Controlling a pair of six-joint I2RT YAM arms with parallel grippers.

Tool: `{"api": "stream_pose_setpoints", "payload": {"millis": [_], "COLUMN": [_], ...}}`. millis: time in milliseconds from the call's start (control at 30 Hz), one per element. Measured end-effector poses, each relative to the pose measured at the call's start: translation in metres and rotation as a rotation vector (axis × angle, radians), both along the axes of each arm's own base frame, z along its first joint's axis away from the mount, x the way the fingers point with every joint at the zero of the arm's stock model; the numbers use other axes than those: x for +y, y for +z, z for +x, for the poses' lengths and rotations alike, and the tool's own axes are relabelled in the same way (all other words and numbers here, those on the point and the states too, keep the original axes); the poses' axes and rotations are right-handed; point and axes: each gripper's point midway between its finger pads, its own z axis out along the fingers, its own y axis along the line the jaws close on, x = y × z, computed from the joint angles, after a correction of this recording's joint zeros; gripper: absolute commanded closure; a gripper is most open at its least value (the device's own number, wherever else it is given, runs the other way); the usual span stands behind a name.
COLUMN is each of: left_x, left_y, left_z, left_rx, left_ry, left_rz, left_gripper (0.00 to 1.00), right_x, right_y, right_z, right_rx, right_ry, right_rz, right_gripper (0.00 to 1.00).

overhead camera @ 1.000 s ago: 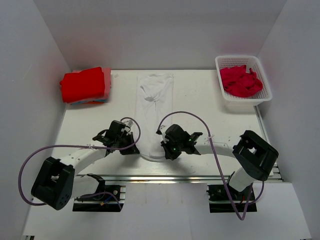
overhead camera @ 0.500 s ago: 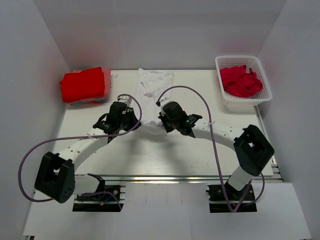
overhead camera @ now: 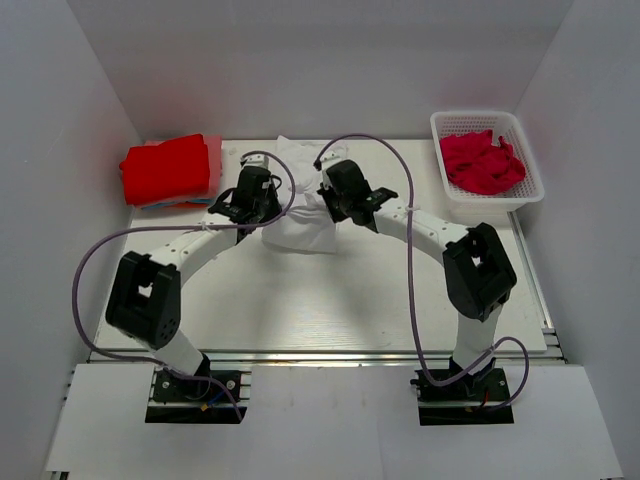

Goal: Fold and stack the t-shirts
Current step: Fold the folded rectangular tshirt in 1/3 of the way

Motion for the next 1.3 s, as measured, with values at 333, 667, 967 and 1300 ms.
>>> {"api": "stream_pose_setpoints", "payload": {"millis": [333, 667, 967, 1300], "left_x": [0.012, 0.009, 0.014, 0.040], "left_y": [-0.011, -0.040, -0.056, -0.021], "left_z": [0.053, 0.090, 0.112, 0.180], "left_rx": [0.009, 0.065, 0.099, -0.021], "left_ry": [0.065, 0.017, -0.005, 0.038], "left_rz": [0.041, 0.044, 0.022, -0.025], "left_gripper": [1.00, 1.00, 0.29, 0.00], "right_x": [0.003, -0.001, 0.003, 0.005], "right_y": [-0.009, -0.032, -0.055, -0.007], "right_z": [0.046, 0.073, 0.100, 0.161], "right_rx": [0.015, 0.058, 0.101, -0.026], "right_ry": [0.021, 0.015, 0.006, -0.031], "right_rz": [-0.022, -0.023, 0.024, 0.166], "right_gripper": [1.00, 1.00, 0.72, 0.10]}}
